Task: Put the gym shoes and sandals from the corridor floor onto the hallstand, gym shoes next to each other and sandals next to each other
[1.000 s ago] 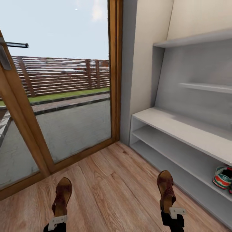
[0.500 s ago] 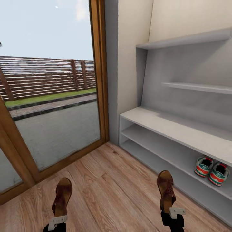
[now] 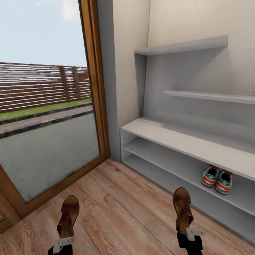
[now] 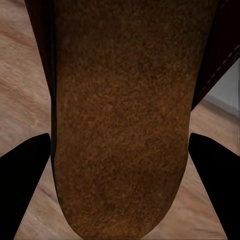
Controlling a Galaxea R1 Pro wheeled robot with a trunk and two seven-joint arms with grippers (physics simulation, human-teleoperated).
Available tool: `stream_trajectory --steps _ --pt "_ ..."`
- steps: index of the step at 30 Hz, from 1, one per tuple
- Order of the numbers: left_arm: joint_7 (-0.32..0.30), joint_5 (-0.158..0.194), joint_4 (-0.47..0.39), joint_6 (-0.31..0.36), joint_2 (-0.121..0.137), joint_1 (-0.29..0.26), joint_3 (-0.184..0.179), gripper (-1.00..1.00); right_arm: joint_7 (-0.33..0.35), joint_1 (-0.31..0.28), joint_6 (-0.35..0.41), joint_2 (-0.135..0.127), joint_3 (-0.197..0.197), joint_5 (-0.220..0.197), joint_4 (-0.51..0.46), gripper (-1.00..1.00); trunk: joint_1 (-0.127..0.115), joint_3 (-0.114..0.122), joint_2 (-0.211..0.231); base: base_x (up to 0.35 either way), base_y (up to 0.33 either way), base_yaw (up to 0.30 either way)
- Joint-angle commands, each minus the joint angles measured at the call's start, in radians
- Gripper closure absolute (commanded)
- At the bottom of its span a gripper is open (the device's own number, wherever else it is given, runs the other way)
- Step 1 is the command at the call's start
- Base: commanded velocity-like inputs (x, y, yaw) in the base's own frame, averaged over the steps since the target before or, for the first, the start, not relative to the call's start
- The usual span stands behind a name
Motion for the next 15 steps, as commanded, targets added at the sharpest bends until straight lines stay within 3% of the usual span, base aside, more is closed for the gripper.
stream_trajectory --steps 1,15 --pt "-0.007 -0.009 0.0 -0.004 -0.001 -0.001 0.009 1.0 -0.005 -0.001 -0.003 0.0 -0.005 0.011 0.002 1.0 0.0 -0.001 0.0 0.136 0.27 -0.262" --pt "-0.007 -0.009 0.0 -0.004 0.0 -0.001 0.009 1.0 -0.005 -0.001 -0.003 0.0 -0.005 0.011 0.001 1.0 0.0 0.004 0.0 0.189 0.27 -0.262"
